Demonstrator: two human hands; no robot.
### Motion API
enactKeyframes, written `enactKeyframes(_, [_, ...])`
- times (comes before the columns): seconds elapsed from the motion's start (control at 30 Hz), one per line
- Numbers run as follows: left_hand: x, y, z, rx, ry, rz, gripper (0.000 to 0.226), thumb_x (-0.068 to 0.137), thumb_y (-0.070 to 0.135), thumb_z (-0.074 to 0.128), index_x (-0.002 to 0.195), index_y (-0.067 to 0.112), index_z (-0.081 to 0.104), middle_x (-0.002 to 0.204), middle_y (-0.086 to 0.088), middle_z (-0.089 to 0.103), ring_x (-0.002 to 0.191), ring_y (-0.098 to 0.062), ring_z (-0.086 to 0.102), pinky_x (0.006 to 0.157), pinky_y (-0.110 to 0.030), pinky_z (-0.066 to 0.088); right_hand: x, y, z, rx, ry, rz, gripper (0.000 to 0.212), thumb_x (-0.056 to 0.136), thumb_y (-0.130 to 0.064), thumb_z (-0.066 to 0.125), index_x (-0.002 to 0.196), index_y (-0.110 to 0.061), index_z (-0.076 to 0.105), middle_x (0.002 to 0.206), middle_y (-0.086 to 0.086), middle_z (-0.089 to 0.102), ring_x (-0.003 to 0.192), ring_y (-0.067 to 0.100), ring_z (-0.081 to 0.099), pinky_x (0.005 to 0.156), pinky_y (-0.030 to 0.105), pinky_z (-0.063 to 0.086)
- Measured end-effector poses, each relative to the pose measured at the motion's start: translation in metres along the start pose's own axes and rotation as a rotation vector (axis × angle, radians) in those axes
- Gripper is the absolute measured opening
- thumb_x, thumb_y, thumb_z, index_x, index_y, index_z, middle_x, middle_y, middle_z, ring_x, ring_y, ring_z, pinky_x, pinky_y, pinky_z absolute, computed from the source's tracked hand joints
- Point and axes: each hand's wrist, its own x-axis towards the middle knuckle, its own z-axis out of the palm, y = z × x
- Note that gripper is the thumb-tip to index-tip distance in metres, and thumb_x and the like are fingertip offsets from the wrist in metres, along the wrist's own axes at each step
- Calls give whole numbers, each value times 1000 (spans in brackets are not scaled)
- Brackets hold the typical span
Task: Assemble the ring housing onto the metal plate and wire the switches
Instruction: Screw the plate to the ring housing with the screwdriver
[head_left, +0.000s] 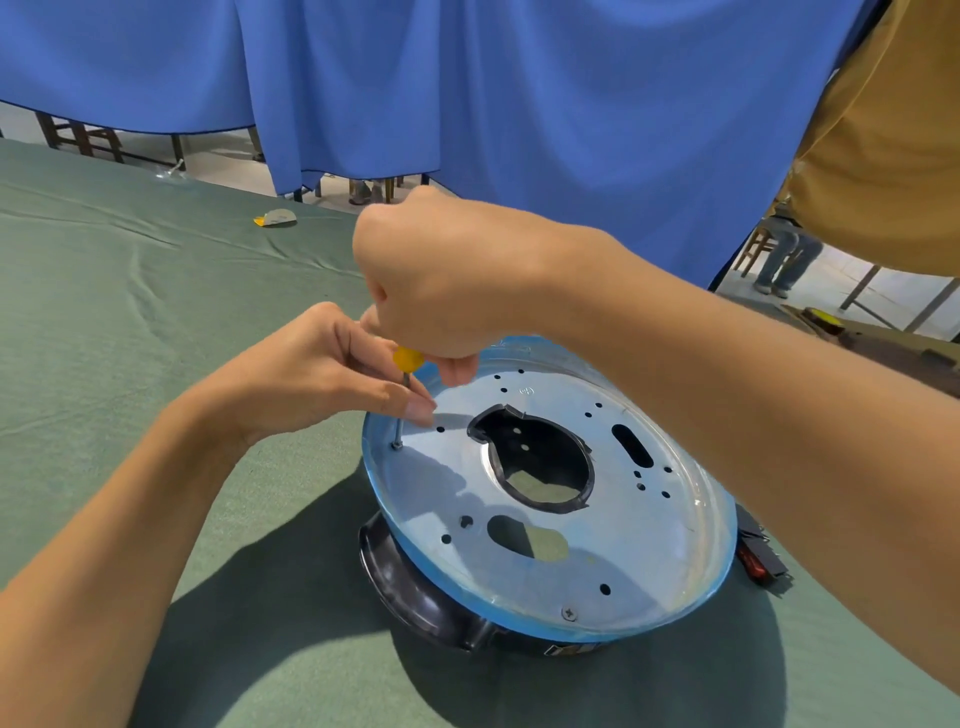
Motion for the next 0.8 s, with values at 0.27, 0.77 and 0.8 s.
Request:
enactKeyframes(0.27, [-1, -3, -4, -14, -130, -8, 19, 81, 17, 69, 94, 8, 79, 106, -4, 76, 127, -8, 56, 118, -33, 29, -1, 5, -10, 50, -97, -73, 5, 81, -27, 69, 78, -24, 66, 51, -8, 63, 53, 6, 65, 47, 20, 45])
enactKeyframes(0.77, [0, -4, -3, -54, -140, -15, 22, 76, 19, 72, 95, 12, 80, 108, -3, 75, 127, -3, 54, 105, -16, 40, -1, 5, -8, 42, -10, -78, 12, 85, -31, 67, 78, -26, 60, 83, 0, 63, 65, 16, 64, 49, 26, 48])
enactKeyframes(0.8, [0, -4, -2, -41, -99, -10, 23, 71, 22, 76, 91, 14, 81, 106, -3, 76, 126, -2, 54, 106, -18, 41, 0, 6, -5, 17, 15, -69, 19, 88, -33, 64, 74, -25, 54, 85, 2, 62, 62, 16, 62, 45, 25, 44])
